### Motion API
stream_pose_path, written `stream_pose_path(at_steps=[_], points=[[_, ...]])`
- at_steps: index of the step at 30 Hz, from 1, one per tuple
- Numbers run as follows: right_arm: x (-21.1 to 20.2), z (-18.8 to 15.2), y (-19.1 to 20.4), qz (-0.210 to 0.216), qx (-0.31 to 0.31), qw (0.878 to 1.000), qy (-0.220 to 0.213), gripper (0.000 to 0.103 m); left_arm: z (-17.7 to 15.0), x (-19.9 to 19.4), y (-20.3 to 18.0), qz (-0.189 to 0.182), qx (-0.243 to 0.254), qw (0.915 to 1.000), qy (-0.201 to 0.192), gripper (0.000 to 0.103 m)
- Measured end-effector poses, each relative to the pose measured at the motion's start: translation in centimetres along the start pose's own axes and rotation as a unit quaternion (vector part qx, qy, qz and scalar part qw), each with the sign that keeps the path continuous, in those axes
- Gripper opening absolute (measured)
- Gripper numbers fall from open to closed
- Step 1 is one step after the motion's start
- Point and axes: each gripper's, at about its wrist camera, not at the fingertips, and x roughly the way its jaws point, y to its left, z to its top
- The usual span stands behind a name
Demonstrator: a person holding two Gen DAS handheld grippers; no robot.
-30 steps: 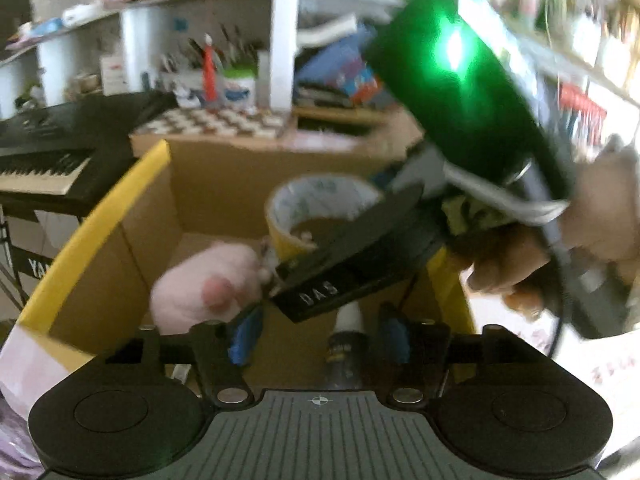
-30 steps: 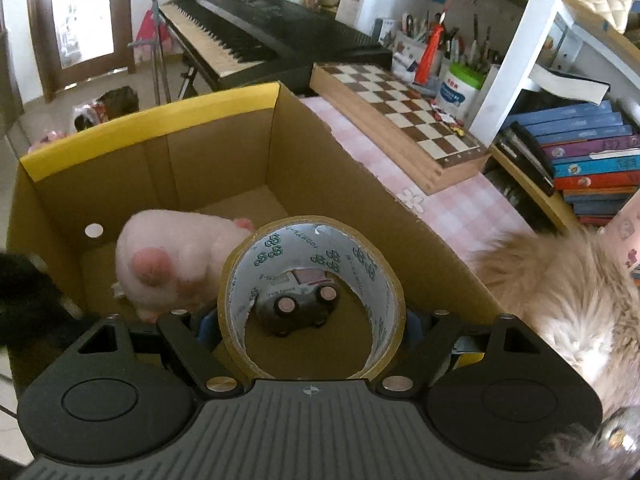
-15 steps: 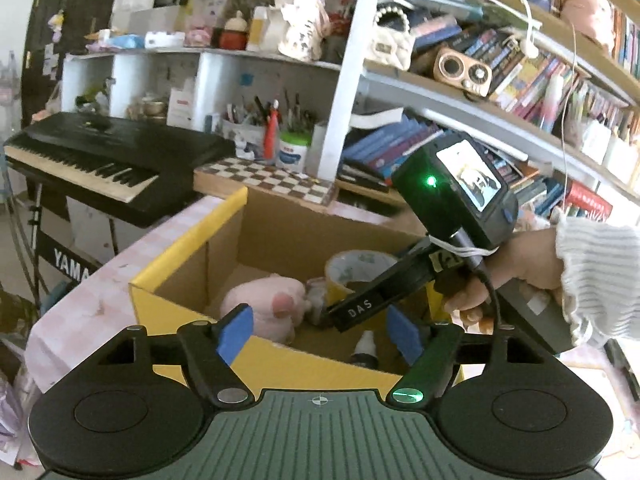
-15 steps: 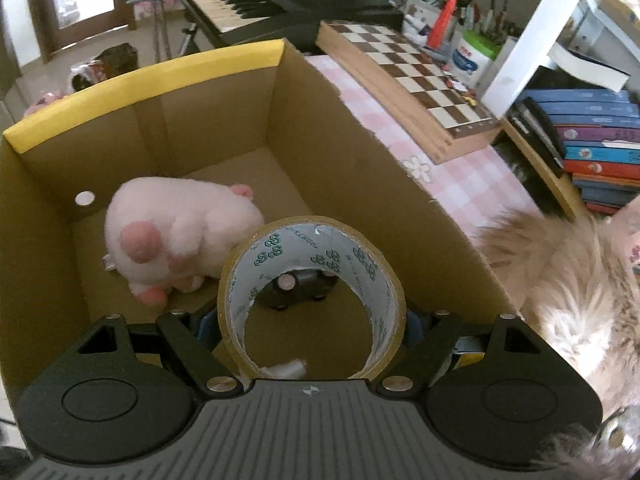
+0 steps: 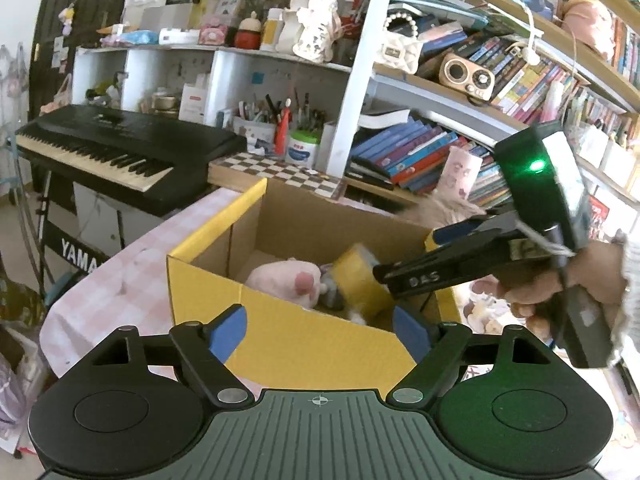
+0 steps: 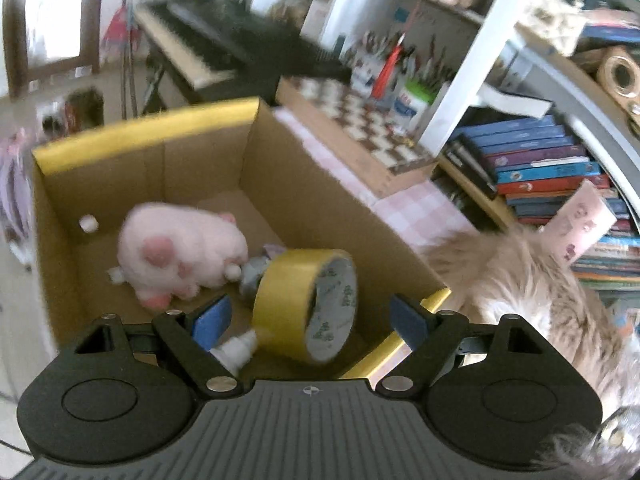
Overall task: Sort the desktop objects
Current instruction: 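Withdraw both tools from the yellow box back over the table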
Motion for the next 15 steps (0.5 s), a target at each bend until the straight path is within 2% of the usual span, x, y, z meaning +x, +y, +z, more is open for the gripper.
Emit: stream_pose_path(at_steps=[9,15], points=[[-5.5,-1.3,1.2,-0.016,0.080,0.994,-0.069,0.085,-0.5,-1.8,1.0,-0.002,0.006,0.9999,-0.013,0.087],[-9.0,-3.0,1.6,-0.032,0.145,0.984,-0.098,0.085,-1.0,-4.2,1.9,0.027,0.025,0.9988,-0.033,0.087]])
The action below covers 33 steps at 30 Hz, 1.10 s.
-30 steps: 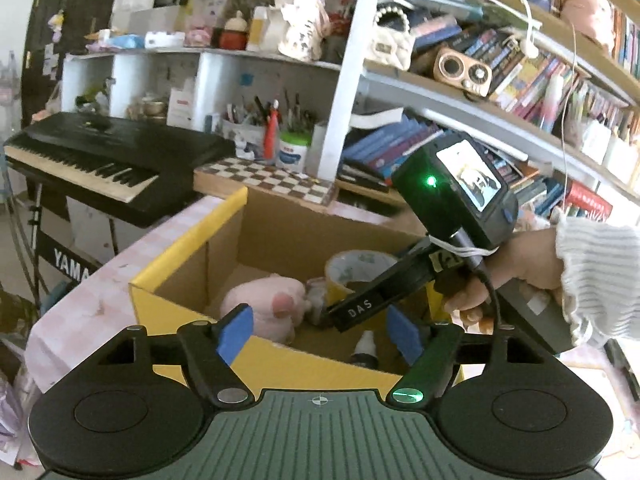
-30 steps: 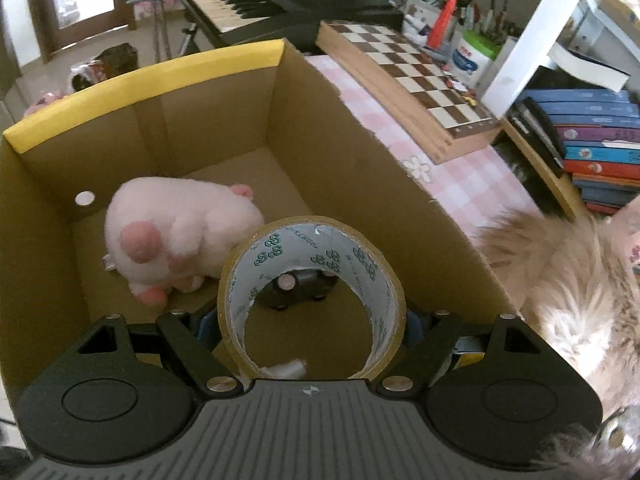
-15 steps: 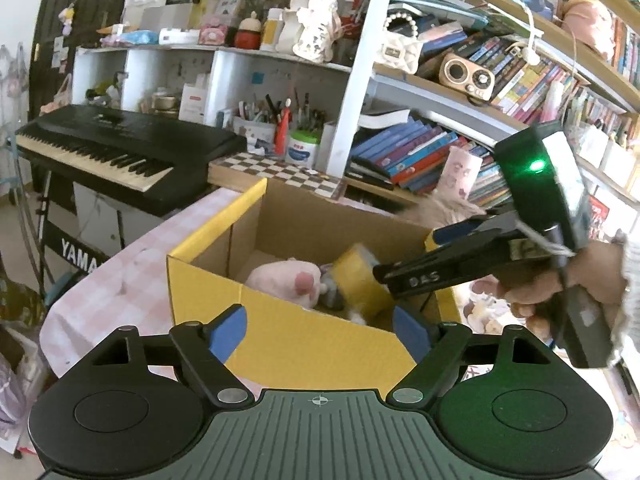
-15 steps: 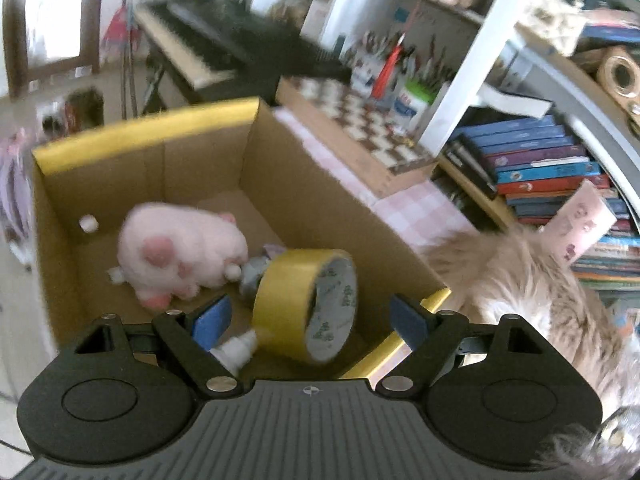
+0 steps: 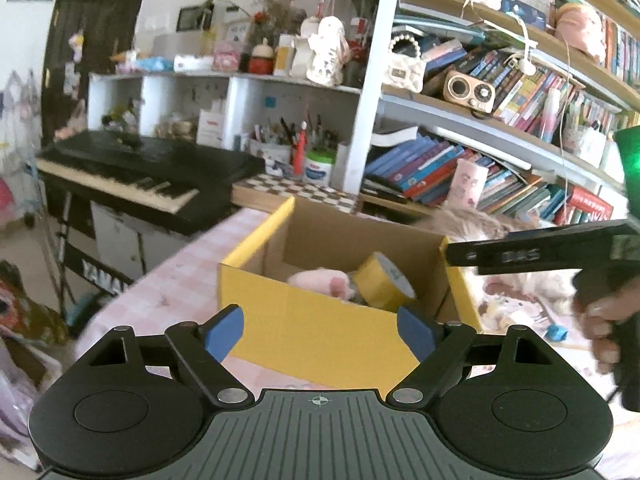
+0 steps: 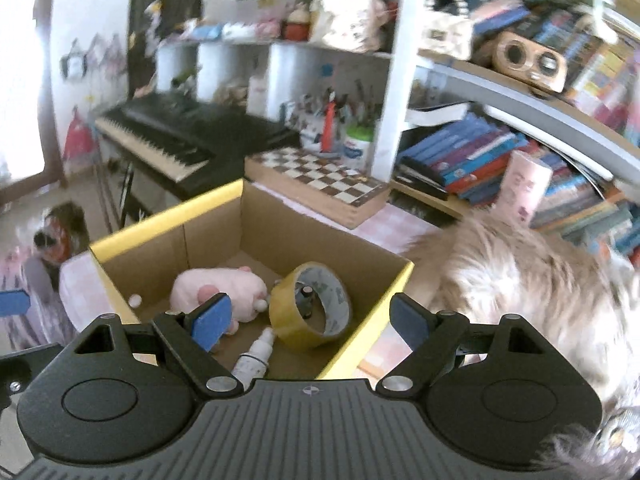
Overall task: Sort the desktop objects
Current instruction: 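Withdraw both tools from the yellow box back over the table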
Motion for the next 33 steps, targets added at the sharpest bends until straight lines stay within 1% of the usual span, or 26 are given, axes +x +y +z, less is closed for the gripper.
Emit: stream_pose_path(at_steps=[3,9,15,19,25,29,33], points=[[-2.0,-0.8,0.0,-0.011,0.027,0.999,-0.014,0.085,-0.2,-1.3,0.3,0.007,0.011,0.9999,-0.005,0.087],[-5.5,-3.0,0.7,-0.039,0.066,0.997,-0.031,0.085,-0.9,-3.3,1.0,0.013,0.008,0.9999,-0.007,0.087],[-7.6,-6.0,1.6,-0.081,0.092,0.992,-0.029,0.085,-2.2,-4.5,1.5,0.025,0.012,0.9996,0.005,0.088],[-9.0,-8.2,2.0,-0.098,0.109,0.989,-0.023,0.085,-3.2,-5.2,1.6,0.025,0.013,0.9995,0.014,0.088],[-10.6,-10.9,3.5,-0.106,0.118,0.987,-0.010,0.085,-4.6,-6.2,1.6,0.020,0.004,0.9994,0.027,0.088],[-11.5,-12.3,4.6,-0.103,0.123,0.987,0.000,0.085,-5.3,-6.8,1.6,0.014,-0.005,0.9993,0.035,0.089],[-12.3,-13.5,5.5,-0.100,0.131,0.986,0.010,0.085,-6.1,-7.4,1.4,0.007,-0.004,0.9991,0.042,0.089]])
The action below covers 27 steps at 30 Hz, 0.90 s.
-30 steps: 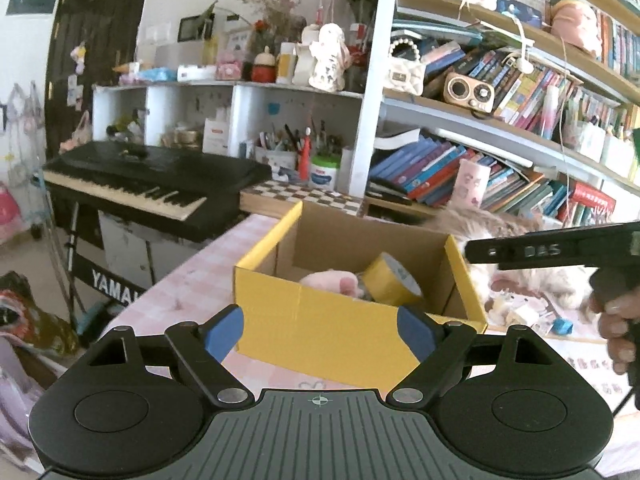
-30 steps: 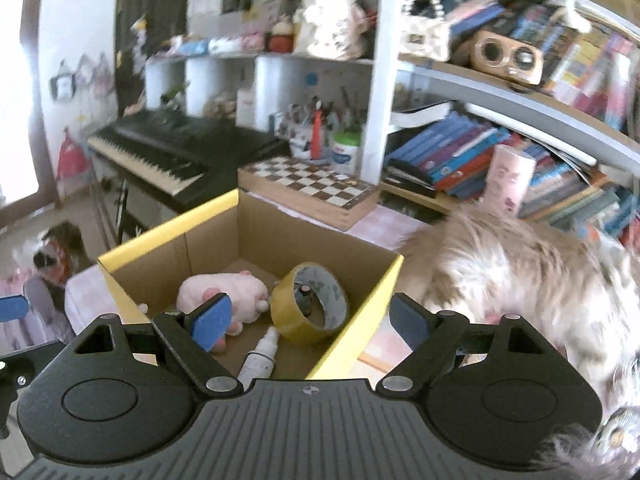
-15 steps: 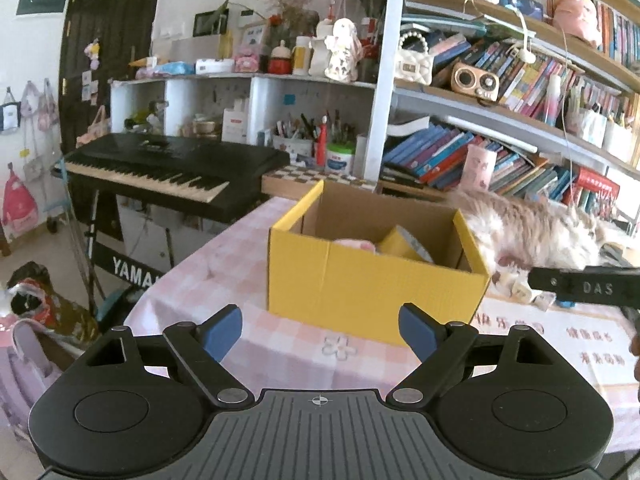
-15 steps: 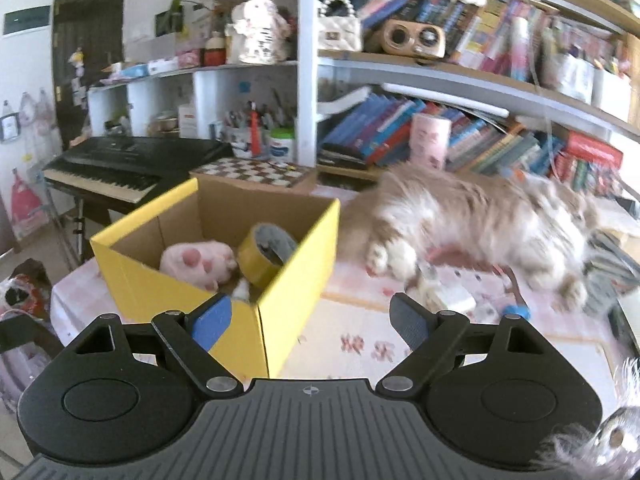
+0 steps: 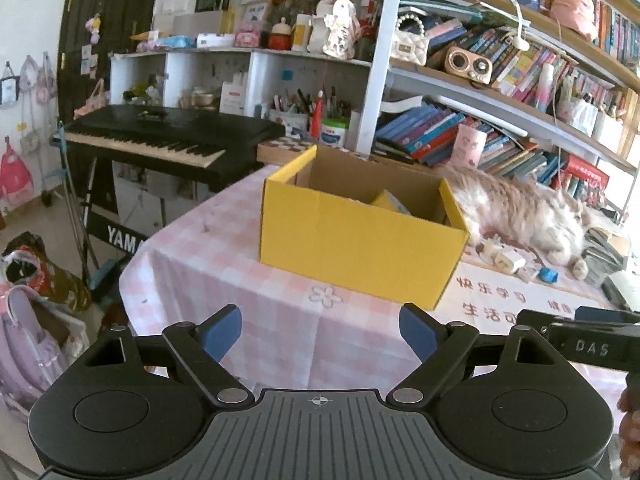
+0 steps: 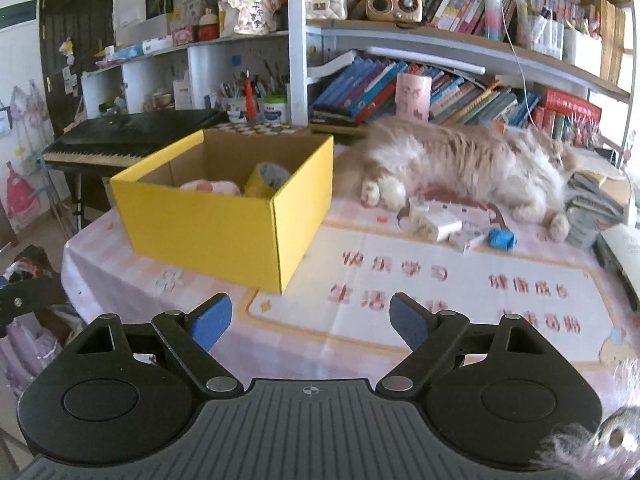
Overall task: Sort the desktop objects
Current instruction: 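Withdraw both tools from the yellow box back over the table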
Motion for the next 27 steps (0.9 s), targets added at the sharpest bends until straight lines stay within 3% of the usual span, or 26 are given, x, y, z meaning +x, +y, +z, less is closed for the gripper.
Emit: stream_pose_path(at_steps=[17,27], points=[[-2.7,-4.2,3.2,0.013,-0.071,0.997,0.004,0.085,-2.6,-1.3,-1.6,-0.017,0.044,0.9986,0.021,0.089],[-3.0,-5.2,2.9,0.012,-0.066,0.998,0.020,0.086,-3.4,-1.1,-2.9,-0.043,0.072,0.9956,0.041,0.090]])
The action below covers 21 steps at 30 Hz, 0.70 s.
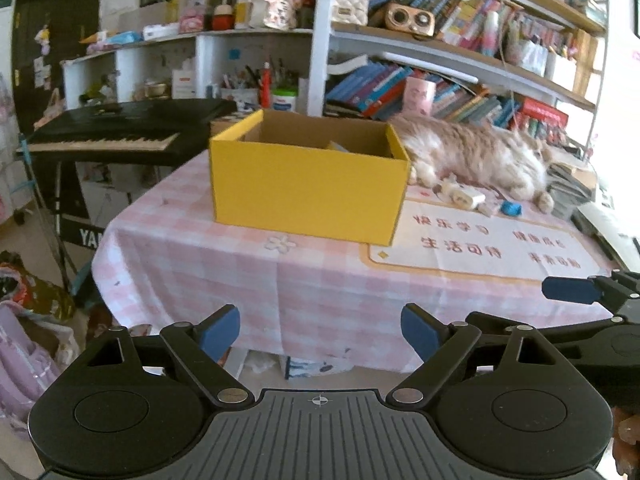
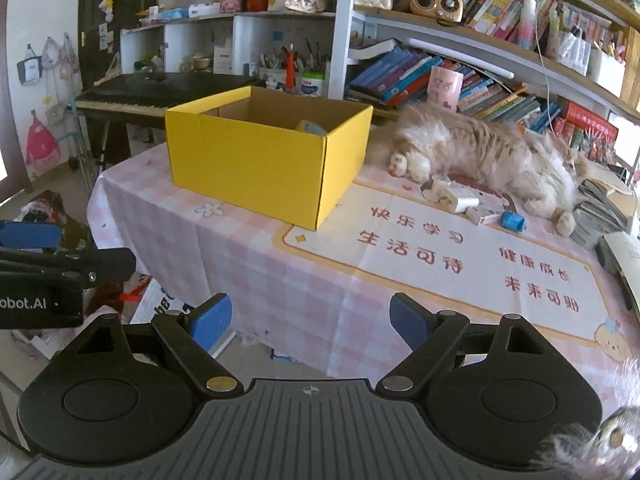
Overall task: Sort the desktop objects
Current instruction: 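Withdraw both tools from the yellow box back over the table, then move the right tool toward the blue block while the left tool approaches the white charger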
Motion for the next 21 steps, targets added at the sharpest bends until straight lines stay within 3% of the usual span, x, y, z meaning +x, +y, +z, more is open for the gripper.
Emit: stream_pose_path(at_steps=[12,21], points=[[-0.4,-1.6,-2.0,-0.033,0.034,0.998,0.030,0.086,0.1,1.5,-2.6,-0.044,0.032,0.9984,0.018,0.092],[-1.3,-2.7,-4.4,-0.085,0.066,0.993,0.043,0.086,0.6,2.9,-5.8,-0.096,0.072,0.9926,0.024,0.092]])
